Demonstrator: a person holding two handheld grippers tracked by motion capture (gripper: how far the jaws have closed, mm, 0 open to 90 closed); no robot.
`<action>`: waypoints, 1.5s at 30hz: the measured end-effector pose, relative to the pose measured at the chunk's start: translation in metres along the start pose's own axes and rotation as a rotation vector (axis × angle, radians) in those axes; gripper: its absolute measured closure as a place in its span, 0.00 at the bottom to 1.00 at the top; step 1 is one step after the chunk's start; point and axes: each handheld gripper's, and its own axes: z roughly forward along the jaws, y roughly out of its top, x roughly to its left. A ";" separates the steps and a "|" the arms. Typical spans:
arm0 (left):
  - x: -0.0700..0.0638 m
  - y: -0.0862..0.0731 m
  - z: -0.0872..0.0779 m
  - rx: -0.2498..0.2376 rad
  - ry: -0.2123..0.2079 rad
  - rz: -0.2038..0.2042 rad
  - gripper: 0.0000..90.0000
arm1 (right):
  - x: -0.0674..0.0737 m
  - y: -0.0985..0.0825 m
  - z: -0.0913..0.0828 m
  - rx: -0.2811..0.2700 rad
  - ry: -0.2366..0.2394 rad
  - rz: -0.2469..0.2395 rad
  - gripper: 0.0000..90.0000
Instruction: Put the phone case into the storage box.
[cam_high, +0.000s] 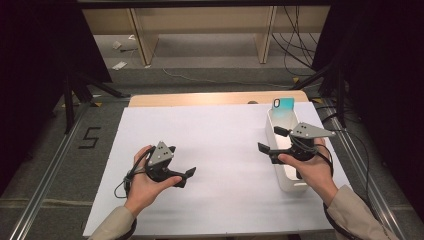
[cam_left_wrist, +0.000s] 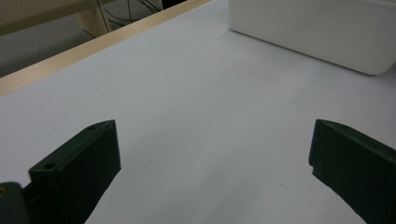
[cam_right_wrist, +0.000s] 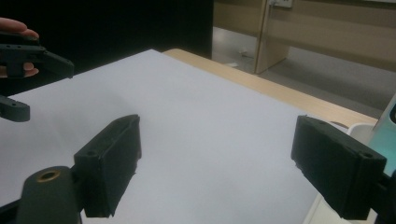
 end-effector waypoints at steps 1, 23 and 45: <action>0.000 0.000 0.000 0.000 0.000 0.000 0.02 | 0.000 -0.001 0.000 0.001 0.000 0.000 0.19; 0.000 0.000 0.000 -0.002 0.001 -0.001 0.02 | 0.004 -0.005 -0.007 0.007 0.014 -0.014 0.19; 0.001 0.000 -0.001 -0.004 0.002 -0.002 0.02 | 0.010 -0.010 -0.012 0.001 0.033 -0.047 0.19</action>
